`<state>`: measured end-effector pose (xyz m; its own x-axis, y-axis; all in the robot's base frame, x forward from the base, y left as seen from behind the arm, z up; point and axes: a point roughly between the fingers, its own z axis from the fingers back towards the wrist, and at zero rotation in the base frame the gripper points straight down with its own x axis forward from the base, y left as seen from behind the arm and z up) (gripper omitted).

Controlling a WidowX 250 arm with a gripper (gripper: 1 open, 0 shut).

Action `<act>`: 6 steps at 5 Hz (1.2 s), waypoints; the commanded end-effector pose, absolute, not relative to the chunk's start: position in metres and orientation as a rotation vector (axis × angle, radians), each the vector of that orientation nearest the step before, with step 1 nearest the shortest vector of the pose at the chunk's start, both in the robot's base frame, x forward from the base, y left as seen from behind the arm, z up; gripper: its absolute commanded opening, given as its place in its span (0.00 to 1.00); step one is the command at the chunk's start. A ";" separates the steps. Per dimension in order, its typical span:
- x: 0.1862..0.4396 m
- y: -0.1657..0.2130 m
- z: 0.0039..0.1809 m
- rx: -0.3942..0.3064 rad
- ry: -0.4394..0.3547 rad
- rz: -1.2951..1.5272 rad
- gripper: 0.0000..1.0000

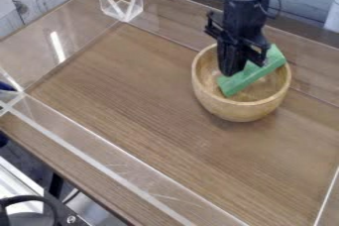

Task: Remove the green block from inside the brown bowl and put it on the table

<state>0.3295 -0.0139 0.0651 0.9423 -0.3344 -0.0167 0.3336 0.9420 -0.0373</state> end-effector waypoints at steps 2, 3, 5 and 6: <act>0.346 -0.024 0.072 -0.027 -0.030 -0.369 0.00; 0.347 -0.027 0.068 -0.032 -0.025 -0.375 0.00; 0.350 -0.033 0.059 -0.040 -0.015 -0.389 0.00; 0.351 -0.035 0.055 -0.047 -0.010 -0.393 0.00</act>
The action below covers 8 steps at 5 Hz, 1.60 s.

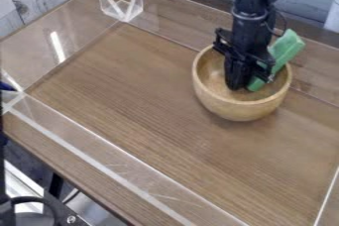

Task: Remove the green block from inside the brown bowl and put it on the table

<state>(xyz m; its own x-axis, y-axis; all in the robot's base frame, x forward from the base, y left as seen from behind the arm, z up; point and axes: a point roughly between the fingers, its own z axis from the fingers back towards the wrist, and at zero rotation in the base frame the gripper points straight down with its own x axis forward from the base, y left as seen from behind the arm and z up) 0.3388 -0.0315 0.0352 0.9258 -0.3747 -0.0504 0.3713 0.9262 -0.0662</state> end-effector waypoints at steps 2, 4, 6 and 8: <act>0.350 -0.038 0.056 -0.061 -0.010 -0.397 1.00; 0.348 -0.041 0.072 -0.067 -0.033 -0.395 1.00; 0.351 -0.043 0.075 -0.064 -0.051 -0.396 1.00; 0.353 -0.046 0.073 -0.064 -0.063 -0.393 1.00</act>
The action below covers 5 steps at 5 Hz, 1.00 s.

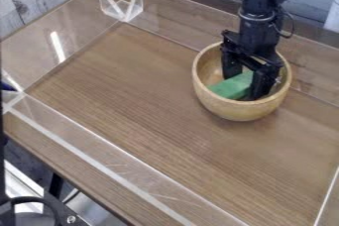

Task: Remove the green block from inside the brown bowl and put it on the table

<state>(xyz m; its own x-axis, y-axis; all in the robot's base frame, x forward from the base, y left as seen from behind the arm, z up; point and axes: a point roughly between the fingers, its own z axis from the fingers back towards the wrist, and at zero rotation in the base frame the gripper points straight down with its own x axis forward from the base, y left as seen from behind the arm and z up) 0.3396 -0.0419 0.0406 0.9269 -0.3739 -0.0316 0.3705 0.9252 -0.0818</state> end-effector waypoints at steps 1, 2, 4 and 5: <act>0.355 -0.046 0.072 -0.064 -0.066 -0.392 1.00; 0.356 -0.043 0.068 -0.065 -0.059 -0.383 0.00; 0.352 -0.030 0.078 -0.054 -0.070 -0.349 0.00; 0.350 -0.024 0.085 -0.048 -0.078 -0.331 0.00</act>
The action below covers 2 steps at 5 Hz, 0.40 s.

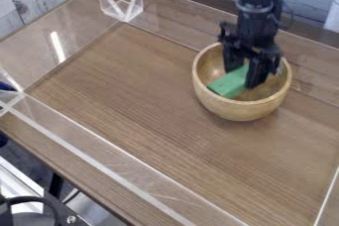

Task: Remove the green block from inside the brown bowl and put it on the table

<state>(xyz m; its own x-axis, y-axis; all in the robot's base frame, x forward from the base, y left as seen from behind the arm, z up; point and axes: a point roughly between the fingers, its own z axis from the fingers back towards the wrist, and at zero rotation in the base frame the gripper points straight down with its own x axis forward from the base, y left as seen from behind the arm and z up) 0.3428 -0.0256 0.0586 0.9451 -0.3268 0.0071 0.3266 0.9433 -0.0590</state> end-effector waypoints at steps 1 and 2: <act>0.345 -0.014 0.107 -0.029 -0.119 -0.303 0.00; 0.338 0.007 0.119 -0.017 -0.131 -0.256 0.00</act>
